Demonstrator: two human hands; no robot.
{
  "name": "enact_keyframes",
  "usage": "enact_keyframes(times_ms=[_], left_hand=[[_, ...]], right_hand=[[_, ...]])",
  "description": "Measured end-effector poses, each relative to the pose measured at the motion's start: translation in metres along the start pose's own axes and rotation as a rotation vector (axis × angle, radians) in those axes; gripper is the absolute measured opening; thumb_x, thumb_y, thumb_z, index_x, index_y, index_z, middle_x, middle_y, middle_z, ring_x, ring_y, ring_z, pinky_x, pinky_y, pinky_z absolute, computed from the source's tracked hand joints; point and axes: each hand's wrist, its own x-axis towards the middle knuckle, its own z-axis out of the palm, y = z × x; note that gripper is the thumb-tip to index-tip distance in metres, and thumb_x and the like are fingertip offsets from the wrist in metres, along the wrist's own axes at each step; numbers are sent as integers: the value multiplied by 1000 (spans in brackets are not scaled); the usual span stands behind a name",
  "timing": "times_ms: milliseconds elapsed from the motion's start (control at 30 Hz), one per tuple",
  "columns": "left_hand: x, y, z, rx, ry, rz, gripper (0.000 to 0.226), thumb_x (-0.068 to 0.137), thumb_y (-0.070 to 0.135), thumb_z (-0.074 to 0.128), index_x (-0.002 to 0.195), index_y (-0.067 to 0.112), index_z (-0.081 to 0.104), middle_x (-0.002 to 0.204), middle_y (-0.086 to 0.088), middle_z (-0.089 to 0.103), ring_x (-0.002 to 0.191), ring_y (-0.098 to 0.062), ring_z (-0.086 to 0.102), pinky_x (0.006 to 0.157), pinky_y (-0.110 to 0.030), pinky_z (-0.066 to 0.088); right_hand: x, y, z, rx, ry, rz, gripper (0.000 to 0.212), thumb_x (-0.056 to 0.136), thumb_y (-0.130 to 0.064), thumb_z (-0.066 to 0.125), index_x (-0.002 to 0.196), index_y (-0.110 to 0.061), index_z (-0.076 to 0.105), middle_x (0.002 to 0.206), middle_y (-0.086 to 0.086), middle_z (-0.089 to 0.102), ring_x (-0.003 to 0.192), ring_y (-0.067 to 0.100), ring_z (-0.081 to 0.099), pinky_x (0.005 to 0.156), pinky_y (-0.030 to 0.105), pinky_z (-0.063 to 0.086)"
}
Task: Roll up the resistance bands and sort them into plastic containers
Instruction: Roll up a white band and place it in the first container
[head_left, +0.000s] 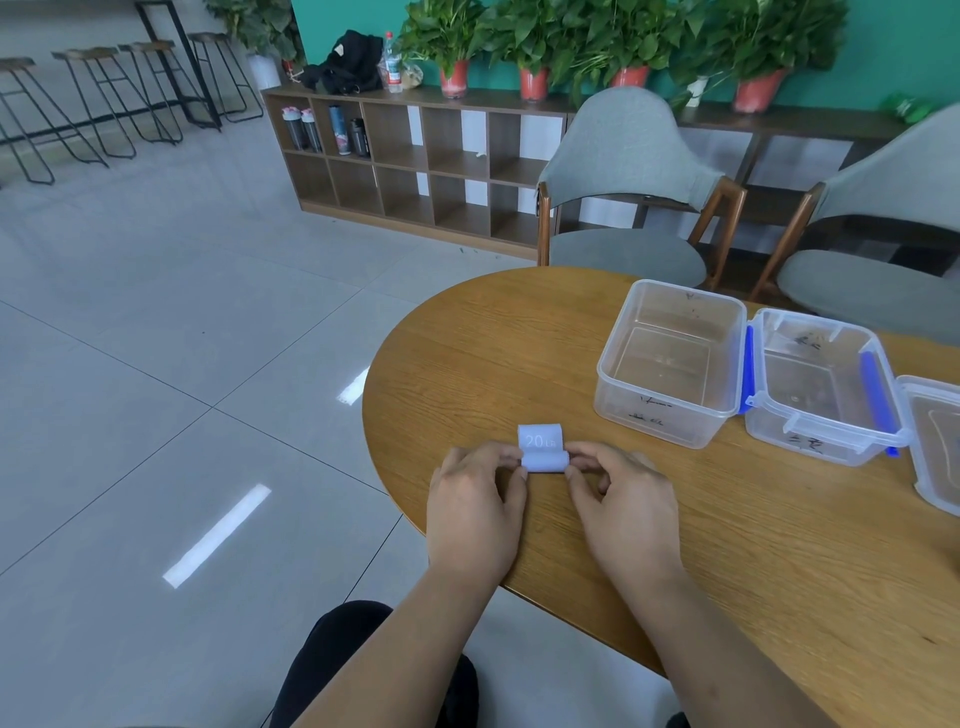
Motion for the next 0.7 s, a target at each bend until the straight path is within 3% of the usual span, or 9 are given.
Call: enact_keyframes(times_ms=[100, 367, 700], left_hand=[[0, 1, 0, 6, 5, 8, 15, 93, 26, 75, 105, 34, 72, 88, 37, 58, 88, -1, 52, 84, -34, 54], [0, -5, 5, 18, 8, 38, 11, 96, 31, 72, 106, 33, 70, 97, 24, 70, 94, -7, 54, 84, -37, 54], [0, -3, 2, -12, -25, -2, 26, 89, 28, 77, 111, 40, 68, 93, 27, 67, 92, -3, 57, 88, -35, 52]], right_hand=[[0, 0, -1, 31, 5, 22, 23, 91, -25, 75, 110, -38, 74, 88, -27, 69, 84, 0, 55, 75, 27, 53], [0, -1, 2, -34, -8, -11, 21, 93, -31, 74, 113, -36, 74, 93, -23, 70, 90, 6, 56, 75, 35, 56], [0, -3, -1, -6, -19, 30, 24, 86, -26, 80, 107, -37, 74, 87, -27, 68, 84, -2, 53, 72, 23, 50]])
